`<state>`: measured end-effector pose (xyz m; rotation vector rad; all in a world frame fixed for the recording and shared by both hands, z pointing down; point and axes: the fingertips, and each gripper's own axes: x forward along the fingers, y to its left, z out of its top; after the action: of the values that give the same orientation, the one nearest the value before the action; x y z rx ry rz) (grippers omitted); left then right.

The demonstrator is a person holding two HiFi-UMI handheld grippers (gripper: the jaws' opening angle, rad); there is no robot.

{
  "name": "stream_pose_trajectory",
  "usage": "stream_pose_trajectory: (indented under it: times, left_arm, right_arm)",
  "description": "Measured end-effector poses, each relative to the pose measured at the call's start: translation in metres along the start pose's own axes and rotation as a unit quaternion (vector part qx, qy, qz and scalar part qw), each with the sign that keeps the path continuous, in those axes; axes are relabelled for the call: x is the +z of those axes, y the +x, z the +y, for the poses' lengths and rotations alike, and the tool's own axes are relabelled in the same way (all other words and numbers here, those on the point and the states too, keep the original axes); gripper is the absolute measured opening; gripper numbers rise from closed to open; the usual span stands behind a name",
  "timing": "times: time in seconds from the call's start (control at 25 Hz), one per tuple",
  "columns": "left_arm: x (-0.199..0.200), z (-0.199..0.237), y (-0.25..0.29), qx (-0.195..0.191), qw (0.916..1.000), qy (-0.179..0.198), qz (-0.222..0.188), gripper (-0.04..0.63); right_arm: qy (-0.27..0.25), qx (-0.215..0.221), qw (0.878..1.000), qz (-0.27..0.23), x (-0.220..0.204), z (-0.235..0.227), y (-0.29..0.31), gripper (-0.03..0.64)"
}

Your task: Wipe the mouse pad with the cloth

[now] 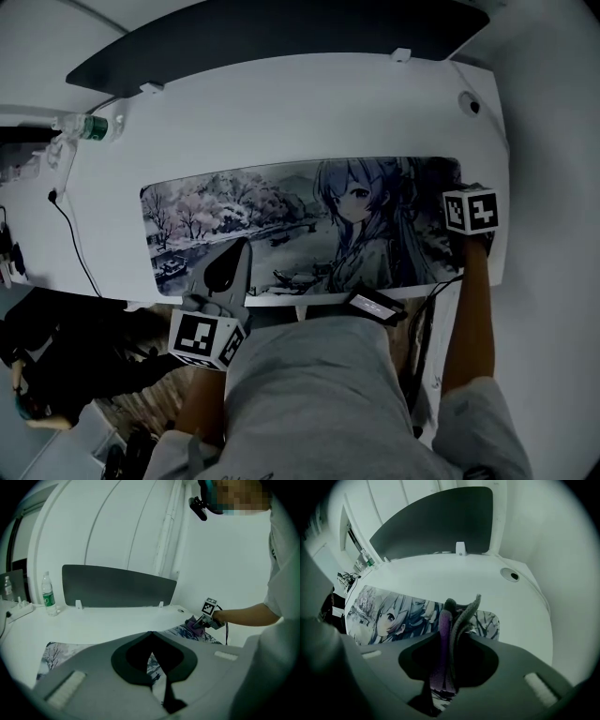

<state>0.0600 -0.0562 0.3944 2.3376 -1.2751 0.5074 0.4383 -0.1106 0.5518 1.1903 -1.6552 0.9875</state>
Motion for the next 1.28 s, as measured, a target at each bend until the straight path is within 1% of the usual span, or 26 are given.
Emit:
stream_pose_trajectory:
  times: [0.32, 0.48, 0.6, 0.72, 1.0, 1.28]
  left_arm:
    - [-0.012, 0.041, -0.023, 0.000, 0.9999, -0.010, -0.006, 0.018]
    - [-0.022, 0.063, -0.036, -0.004, 0.9998, -0.020, -0.005, 0.018]
    - [-0.027, 0.080, -0.046, -0.009, 0.9997, -0.024, -0.002, 0.018]
    - [-0.032, 0.107, -0.059, -0.004, 0.9996, -0.029, -0.006, 0.018]
    - [-0.051, 0.164, -0.093, 0.012, 0.9990, -0.043, -0.007, 0.018]
    - [-0.059, 0.202, -0.119, 0.016, 0.9987, -0.047, -0.016, 0.018]
  right_arm:
    - [-0.013, 0.008, 1.000, 0.012, 0.013, 0.059, 0.014, 0.098]
    - [-0.027, 0.013, 0.999, 0.020, 0.024, 0.098, 0.023, 0.098]
    - [-0.022, 0.022, 0.999, 0.024, 0.028, 0.127, 0.028, 0.098]
    - [-0.021, 0.030, 0.999, 0.019, 0.038, 0.160, 0.036, 0.099]
    - [-0.046, 0.042, 0.998, 0.027, 0.054, 0.233, 0.052, 0.100]
    - [-0.062, 0.055, 0.996, 0.027, 0.068, 0.296, 0.063, 0.099]
